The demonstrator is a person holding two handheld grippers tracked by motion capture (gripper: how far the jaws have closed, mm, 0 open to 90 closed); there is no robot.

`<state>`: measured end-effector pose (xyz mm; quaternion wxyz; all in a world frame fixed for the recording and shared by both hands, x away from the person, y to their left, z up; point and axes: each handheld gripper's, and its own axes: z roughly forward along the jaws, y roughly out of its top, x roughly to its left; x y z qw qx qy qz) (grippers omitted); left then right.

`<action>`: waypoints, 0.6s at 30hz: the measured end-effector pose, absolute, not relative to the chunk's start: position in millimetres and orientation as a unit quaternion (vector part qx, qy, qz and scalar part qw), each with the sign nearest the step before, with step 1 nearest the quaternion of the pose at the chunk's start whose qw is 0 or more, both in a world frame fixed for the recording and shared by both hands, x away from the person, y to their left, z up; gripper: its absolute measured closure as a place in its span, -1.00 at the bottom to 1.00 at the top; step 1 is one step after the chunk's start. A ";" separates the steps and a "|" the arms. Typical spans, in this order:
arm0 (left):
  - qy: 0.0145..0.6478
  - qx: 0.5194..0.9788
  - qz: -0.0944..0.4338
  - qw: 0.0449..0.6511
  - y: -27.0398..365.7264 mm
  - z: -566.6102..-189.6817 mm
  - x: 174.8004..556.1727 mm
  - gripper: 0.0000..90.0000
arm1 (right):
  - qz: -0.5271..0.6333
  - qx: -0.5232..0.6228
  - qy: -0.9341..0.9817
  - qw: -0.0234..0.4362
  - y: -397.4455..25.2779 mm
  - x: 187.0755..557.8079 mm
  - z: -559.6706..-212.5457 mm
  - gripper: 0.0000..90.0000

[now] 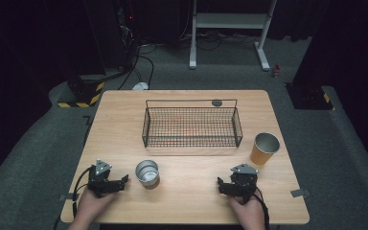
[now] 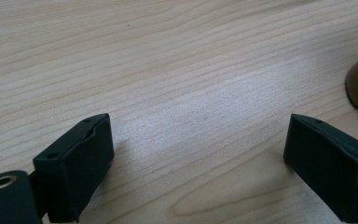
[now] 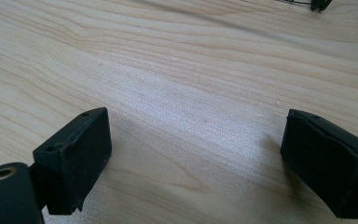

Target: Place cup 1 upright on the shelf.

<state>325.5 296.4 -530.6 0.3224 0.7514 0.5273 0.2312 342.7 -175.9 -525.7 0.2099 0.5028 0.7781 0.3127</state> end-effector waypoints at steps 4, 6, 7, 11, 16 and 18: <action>0.526 0.754 0.228 0.322 296.9 -530.3 325.4 -0.81 | 0.313 0.505 0.777 0.209 -175.7 342.5 -525.6 -0.81; 0.525 0.754 0.228 0.322 296.9 -530.3 325.5 -0.81 | 0.313 0.503 0.778 0.210 -175.9 342.7 -525.6 -0.81; 0.525 0.754 0.228 0.322 296.9 -530.3 325.6 -0.81 | 0.313 0.503 0.778 0.210 -175.9 342.7 -525.7 -0.81; 0.525 0.754 0.227 0.323 296.7 -530.5 326.2 -0.82 | 0.313 0.501 0.779 0.208 -175.9 343.0 -525.6 -0.81; 0.525 0.754 0.227 0.323 296.7 -530.5 326.4 -0.82 | 0.314 0.499 0.781 0.206 -175.5 343.8 -525.5 -0.81; 0.524 0.754 0.227 0.323 296.7 -530.5 326.4 -0.82 | 0.314 0.497 0.782 0.206 -175.4 344.1 -525.5 -0.81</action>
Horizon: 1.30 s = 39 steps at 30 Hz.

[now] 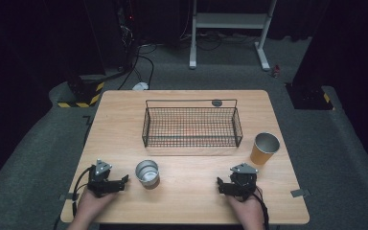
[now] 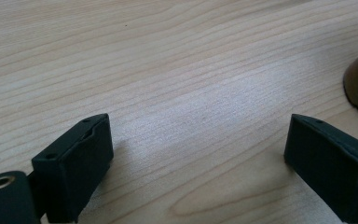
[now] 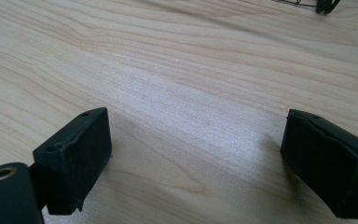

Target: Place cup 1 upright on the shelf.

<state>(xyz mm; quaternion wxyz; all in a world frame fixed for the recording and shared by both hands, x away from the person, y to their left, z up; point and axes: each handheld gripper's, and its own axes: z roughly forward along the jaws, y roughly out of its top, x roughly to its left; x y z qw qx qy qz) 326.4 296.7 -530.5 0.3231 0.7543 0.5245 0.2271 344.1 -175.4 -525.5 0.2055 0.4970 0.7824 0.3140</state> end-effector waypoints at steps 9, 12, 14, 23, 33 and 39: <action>0.527 0.753 0.228 0.321 295.7 -530.6 326.7 -0.83 | 0.316 0.488 0.789 0.199 -173.0 344.8 -525.3 -0.80; 0.526 0.753 0.227 0.322 295.9 -530.7 327.2 -0.84 | 0.318 0.482 0.790 0.205 -172.3 345.2 -525.4 -0.79; 0.525 0.754 0.228 0.322 296.1 -530.6 327.5 -0.84 | 0.313 0.480 0.793 0.206 -170.7 345.1 -524.2 -0.74; 0.525 0.754 0.228 0.321 296.1 -530.6 327.4 -0.84 | 0.326 0.447 0.799 0.236 -149.4 355.0 -496.8 -0.73; 0.527 0.753 0.228 0.322 295.8 -530.7 327.0 -0.84 | 0.357 0.420 0.793 0.259 -148.0 347.0 -482.8 -0.70; 0.528 0.752 0.228 0.322 295.7 -530.7 326.9 -0.84 | 0.371 0.425 0.781 0.266 -156.0 344.7 -481.0 -0.71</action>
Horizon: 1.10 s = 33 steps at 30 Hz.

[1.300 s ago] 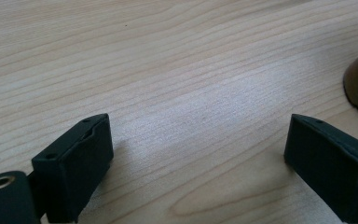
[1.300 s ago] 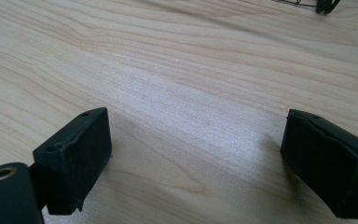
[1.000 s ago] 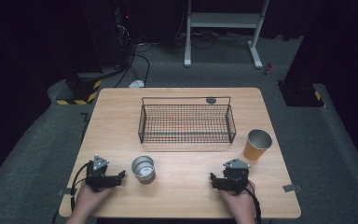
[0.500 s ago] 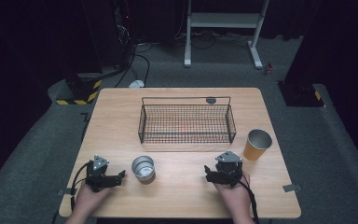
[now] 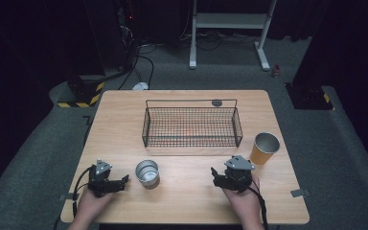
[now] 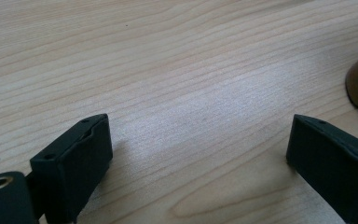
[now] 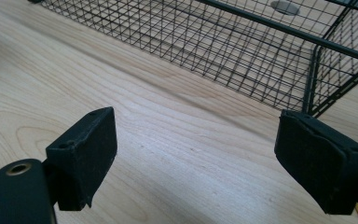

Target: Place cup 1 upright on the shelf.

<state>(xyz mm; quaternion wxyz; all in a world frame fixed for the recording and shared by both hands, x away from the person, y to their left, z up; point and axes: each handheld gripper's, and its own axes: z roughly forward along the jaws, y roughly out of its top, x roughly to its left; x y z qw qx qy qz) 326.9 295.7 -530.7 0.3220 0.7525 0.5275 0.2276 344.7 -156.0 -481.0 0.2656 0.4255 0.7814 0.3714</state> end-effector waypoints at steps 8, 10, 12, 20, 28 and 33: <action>0.528 0.752 0.228 0.322 295.7 -530.7 326.9 -0.84 | 0.378 0.439 0.767 0.275 -172.1 342.7 -477.7 -0.71; 0.528 0.752 0.228 0.323 295.6 -530.8 327.0 -0.84 | 0.378 0.446 0.762 0.278 -176.9 341.6 -477.4 -0.71; 0.527 0.753 0.228 0.322 295.7 -530.7 326.9 -0.84 | 0.379 0.453 0.757 0.280 -183.6 340.8 -477.6 -0.71; 0.527 0.753 0.228 0.322 295.8 -530.7 327.0 -0.84 | 0.374 0.472 0.745 0.287 -200.2 339.8 -478.8 -0.71; 0.527 0.753 0.228 0.322 295.8 -530.7 327.0 -0.84 | 0.373 0.488 0.733 0.293 -213.7 338.4 -477.9 -0.71; 0.527 0.753 0.227 0.323 295.8 -530.7 327.4 -0.84 | 0.368 0.504 0.722 0.300 -226.0 336.0 -477.5 -0.71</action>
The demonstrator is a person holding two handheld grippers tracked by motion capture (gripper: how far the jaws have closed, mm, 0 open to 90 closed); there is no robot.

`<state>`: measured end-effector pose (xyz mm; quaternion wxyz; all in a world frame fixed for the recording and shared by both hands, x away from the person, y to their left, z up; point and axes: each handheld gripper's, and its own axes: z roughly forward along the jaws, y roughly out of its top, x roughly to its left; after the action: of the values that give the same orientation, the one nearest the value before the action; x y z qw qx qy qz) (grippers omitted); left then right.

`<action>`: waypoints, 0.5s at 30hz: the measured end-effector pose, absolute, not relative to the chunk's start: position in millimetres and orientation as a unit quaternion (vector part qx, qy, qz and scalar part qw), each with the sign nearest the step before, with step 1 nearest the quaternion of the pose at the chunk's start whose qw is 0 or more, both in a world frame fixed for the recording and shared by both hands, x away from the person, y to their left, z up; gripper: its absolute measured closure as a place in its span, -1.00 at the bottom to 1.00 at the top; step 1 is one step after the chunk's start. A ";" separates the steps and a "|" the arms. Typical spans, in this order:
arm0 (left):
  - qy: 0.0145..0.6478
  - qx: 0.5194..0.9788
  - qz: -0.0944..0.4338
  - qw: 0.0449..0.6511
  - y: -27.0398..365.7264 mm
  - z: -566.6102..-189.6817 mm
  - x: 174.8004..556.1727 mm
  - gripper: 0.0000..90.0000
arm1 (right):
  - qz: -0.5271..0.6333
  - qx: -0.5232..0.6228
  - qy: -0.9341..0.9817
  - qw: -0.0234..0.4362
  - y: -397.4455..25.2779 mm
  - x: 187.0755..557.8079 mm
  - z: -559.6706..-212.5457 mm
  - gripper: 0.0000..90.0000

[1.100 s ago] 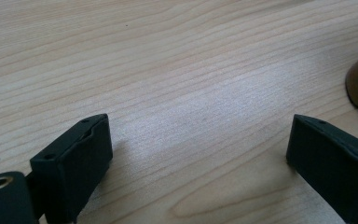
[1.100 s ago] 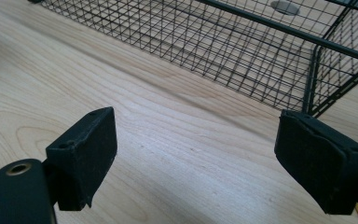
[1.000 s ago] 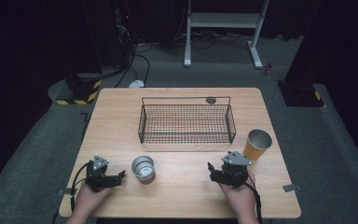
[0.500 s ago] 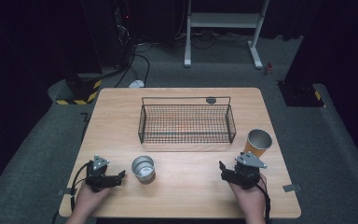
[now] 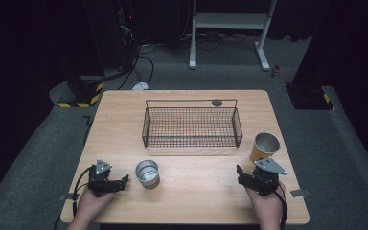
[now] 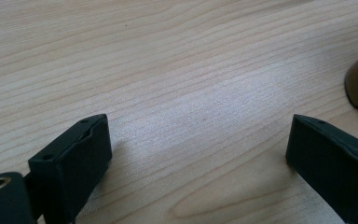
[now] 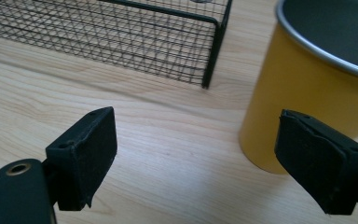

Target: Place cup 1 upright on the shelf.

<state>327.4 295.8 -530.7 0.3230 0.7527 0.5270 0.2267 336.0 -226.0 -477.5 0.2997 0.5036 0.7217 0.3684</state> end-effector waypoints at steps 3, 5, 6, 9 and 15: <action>0.525 0.754 0.227 0.322 296.2 -530.6 327.7 -0.85 | 0.366 0.508 0.719 0.302 -230.3 334.8 -477.2 -0.71; 0.526 0.754 0.226 0.322 295.9 -530.6 328.2 -0.85 | 0.365 0.515 0.713 0.306 -236.3 333.1 -476.6 -0.71; 0.526 0.754 0.226 0.322 295.8 -530.5 328.3 -0.85 | 0.364 0.518 0.711 0.307 -238.2 332.6 -476.4 -0.71; 0.526 0.754 0.226 0.321 295.6 -530.6 328.6 -0.85 | 0.363 0.520 0.708 0.310 -242.5 332.0 -476.0 -0.71; 0.526 0.754 0.227 0.322 295.2 -530.7 329.5 -0.86 | 0.361 0.533 0.696 0.319 -259.2 331.0 -475.3 -0.71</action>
<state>329.5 295.2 -530.7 0.3217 0.7541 0.5255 0.2273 331.0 -259.2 -475.3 0.3186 0.5328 0.6957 0.3614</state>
